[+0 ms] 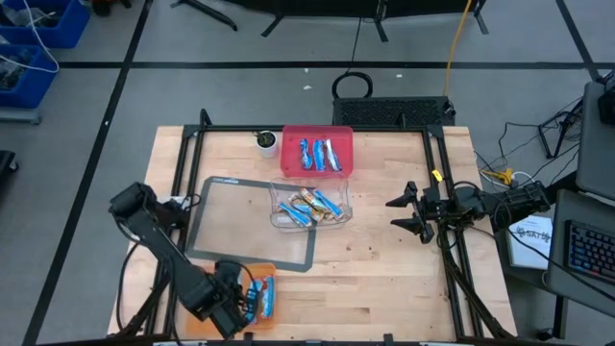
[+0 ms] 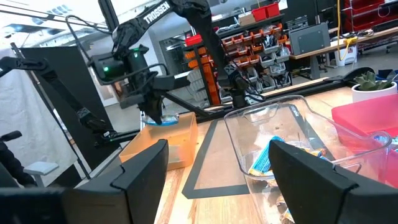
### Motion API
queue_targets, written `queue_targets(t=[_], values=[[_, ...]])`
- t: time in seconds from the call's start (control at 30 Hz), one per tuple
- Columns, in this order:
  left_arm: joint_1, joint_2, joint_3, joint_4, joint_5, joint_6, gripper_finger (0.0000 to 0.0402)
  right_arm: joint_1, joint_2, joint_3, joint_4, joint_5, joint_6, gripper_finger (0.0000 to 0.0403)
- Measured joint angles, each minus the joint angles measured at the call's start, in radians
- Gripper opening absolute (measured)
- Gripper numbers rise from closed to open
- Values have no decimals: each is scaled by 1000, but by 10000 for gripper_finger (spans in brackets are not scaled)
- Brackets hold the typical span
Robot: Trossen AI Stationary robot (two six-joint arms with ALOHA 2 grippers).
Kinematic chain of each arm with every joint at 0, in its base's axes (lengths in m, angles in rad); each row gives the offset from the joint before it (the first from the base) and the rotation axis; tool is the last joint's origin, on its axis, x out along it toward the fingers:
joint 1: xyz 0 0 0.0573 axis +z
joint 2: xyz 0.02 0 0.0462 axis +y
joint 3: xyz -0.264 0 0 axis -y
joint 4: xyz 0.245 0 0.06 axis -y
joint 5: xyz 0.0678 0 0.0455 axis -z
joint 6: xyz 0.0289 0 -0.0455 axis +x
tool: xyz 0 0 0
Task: Pick and place Granola Bars by type
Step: Put the red granola bar into the orange bin, then return to Home Position
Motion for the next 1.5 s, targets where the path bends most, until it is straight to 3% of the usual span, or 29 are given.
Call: queue_targets(t=[0.27, 0.83, 1.5], values=[[-11, 32, -135, 273, 2, -6, 5, 0, 0, 0, 0, 0, 0, 267], [0, 43, -262, 374, 0, 11, 6, 0, 0, 0, 0, 0, 0, 267], [5, 43, -271, 407, -1, 49, 219, 0, 0, -1, 0, 0, 0, 267]])
